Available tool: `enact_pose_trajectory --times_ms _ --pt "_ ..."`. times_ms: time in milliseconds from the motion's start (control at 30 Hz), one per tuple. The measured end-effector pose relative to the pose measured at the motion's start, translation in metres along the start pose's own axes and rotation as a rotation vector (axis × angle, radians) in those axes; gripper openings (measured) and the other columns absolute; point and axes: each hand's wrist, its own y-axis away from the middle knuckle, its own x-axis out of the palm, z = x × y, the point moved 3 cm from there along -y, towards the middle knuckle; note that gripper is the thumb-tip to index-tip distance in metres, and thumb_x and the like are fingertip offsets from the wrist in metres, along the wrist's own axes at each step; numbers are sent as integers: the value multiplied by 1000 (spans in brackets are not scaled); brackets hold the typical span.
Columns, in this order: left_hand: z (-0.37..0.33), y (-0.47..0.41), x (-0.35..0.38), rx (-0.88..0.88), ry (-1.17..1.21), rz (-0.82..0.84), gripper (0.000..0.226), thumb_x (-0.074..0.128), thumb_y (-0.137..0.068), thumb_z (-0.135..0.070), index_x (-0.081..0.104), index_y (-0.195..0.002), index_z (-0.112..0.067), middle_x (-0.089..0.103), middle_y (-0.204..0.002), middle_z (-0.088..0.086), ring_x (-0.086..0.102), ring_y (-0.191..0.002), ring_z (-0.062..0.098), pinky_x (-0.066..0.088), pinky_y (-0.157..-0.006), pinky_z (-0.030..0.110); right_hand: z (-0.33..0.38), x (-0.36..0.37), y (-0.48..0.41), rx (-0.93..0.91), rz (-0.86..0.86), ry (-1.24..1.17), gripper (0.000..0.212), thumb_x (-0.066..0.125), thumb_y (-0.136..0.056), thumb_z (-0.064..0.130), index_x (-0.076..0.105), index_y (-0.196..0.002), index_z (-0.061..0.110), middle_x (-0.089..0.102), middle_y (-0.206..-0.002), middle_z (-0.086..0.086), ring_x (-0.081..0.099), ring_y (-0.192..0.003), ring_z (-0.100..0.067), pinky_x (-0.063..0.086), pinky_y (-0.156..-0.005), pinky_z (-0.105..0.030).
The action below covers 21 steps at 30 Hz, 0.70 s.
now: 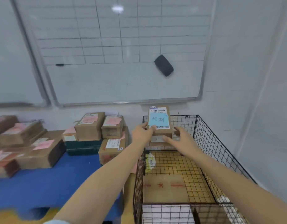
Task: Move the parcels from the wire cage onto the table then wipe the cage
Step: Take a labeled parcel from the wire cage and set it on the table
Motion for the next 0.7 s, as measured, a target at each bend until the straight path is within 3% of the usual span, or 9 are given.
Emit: enact_pose_trajectory --times_ms 133,333,533,633,700 --pt "7 28 -51 -17 76 -99 51 63 -88 -36 52 -134 -19 63 -122 4 62 -98 15 54 -78 25 35 -1 29 -30 0 -56 82 65 -82 53 33 -146 13 49 -139 -5 51 -120 -18 44 -93 -31" --pt "45 78 -122 -133 105 -265 50 64 -86 -37 55 -133 -21 62 -120 1 60 -93 14 53 -68 24 74 23 76 -127 56 -74 76 64 -84 52 34 -145 18 51 -137 -2 53 -120 -15 45 -99 -32" --pt "88 109 -189 -269 108 -368 46 63 -87 -34 57 -130 -21 64 -119 1 62 -101 20 56 -82 36 99 55 104 -179 138 -40 71 66 -85 45 37 -144 17 57 -131 -3 55 -116 -15 43 -96 -28" --pt "111 110 -217 -330 77 -396 45 62 -87 -32 57 -130 -19 64 -118 4 62 -102 23 55 -86 39 115 75 107 -204 179 -19 73 66 -86 42 32 -146 19 54 -131 0 53 -112 -11 41 -87 -18" --pt "127 106 -231 -361 78 -398 43 61 -87 -31 58 -128 -19 65 -115 5 64 -99 24 56 -84 40 127 90 105 -209 217 -15 70 65 -88 39 30 -147 21 52 -132 2 52 -100 -6 43 -68 -9"
